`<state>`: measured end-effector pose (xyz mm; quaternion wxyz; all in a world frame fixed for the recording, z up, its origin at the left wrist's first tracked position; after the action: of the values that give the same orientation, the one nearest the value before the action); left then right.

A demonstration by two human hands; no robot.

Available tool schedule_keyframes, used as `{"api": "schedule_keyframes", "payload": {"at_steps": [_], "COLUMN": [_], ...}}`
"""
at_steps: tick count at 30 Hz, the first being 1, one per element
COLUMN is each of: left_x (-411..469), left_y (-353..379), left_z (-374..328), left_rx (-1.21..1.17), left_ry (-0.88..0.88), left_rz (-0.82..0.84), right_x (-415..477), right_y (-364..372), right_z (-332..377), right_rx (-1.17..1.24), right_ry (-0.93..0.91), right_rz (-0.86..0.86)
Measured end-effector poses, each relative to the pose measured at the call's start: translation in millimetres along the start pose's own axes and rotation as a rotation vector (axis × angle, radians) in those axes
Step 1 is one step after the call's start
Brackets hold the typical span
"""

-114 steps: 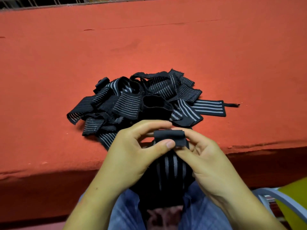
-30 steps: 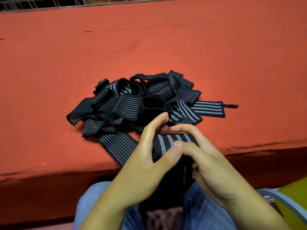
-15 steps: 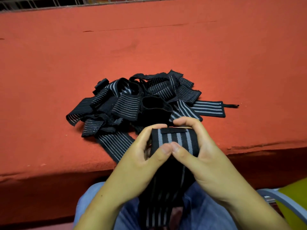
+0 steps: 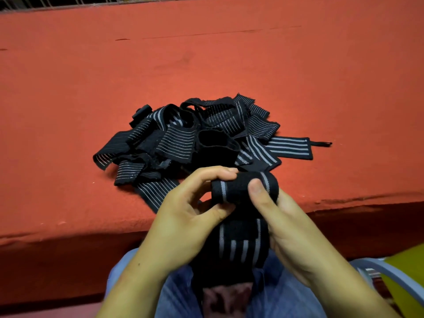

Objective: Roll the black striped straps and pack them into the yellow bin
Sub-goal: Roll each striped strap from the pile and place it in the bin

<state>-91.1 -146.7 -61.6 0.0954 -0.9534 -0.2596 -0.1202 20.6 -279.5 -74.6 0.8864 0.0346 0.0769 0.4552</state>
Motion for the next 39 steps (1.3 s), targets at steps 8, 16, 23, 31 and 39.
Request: {"api": "schedule_keyframes", "payload": {"at_steps": [8,16,23,31,39], "left_x": [-5,-8,-10,-7,-3], "left_y": [2,24,18,12,9], "left_z": [6,8,8,-3,-2], "left_rx": [-0.209,-0.137,-0.090,-0.058,0.047], "left_ry": [-0.200,-0.181,-0.249,-0.239,-0.086], "left_rz": [0.137,-0.043,0.051,0.097,0.058], "right_x": [-1,-1,-6,-1,-4], "right_y": [-1,2,-1,-9,-2], "right_z": [1,-2,3,-2,-4], "right_rx": [0.171,-0.026,-0.187,-0.056,0.040], "right_ry": [0.062,0.001,-0.056,-0.006,0.024], "right_rz": [0.011,0.035,-0.022,-0.017,-0.013]}}
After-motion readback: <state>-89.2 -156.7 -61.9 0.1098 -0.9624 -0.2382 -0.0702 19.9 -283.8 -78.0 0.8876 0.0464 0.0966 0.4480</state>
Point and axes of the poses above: each hand's wrist, its own x-axis towards the middle knuckle, its own y-axis out of the palm, z = x × y, the point moved 1 cm from there along x, towards the middle knuckle, and after that the axes turned 2 degrees about -x, right-handed, at the moved point
